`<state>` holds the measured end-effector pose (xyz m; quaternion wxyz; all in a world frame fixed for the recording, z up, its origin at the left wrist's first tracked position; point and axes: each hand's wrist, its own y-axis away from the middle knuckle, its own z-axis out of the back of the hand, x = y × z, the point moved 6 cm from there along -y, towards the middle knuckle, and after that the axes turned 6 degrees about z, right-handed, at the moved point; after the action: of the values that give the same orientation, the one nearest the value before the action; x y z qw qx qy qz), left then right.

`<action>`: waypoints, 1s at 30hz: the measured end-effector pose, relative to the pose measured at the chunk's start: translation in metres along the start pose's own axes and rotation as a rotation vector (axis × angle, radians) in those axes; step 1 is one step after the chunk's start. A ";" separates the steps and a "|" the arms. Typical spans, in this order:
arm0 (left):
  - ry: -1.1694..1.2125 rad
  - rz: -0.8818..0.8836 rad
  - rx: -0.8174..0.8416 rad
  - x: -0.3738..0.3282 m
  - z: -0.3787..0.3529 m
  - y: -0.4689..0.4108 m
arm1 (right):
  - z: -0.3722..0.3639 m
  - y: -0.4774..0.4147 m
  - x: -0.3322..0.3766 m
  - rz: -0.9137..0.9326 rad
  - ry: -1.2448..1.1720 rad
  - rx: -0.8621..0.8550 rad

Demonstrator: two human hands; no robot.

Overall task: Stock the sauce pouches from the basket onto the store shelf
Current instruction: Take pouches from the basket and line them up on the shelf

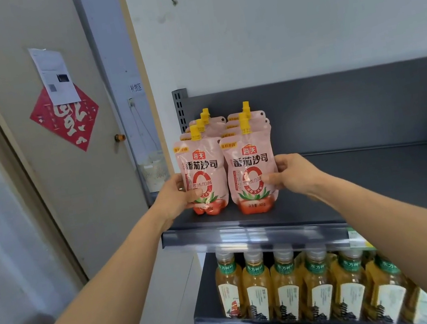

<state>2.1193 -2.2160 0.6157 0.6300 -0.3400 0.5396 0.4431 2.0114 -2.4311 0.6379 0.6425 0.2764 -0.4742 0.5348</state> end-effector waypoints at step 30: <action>-0.544 -0.113 0.504 0.066 -0.219 0.142 | 0.056 0.193 -0.137 -0.095 0.556 0.182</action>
<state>1.9063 -2.3486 0.5170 0.8377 -0.0733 0.4249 0.3351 1.8133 -2.4847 0.5068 0.7445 0.1979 -0.2166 0.5997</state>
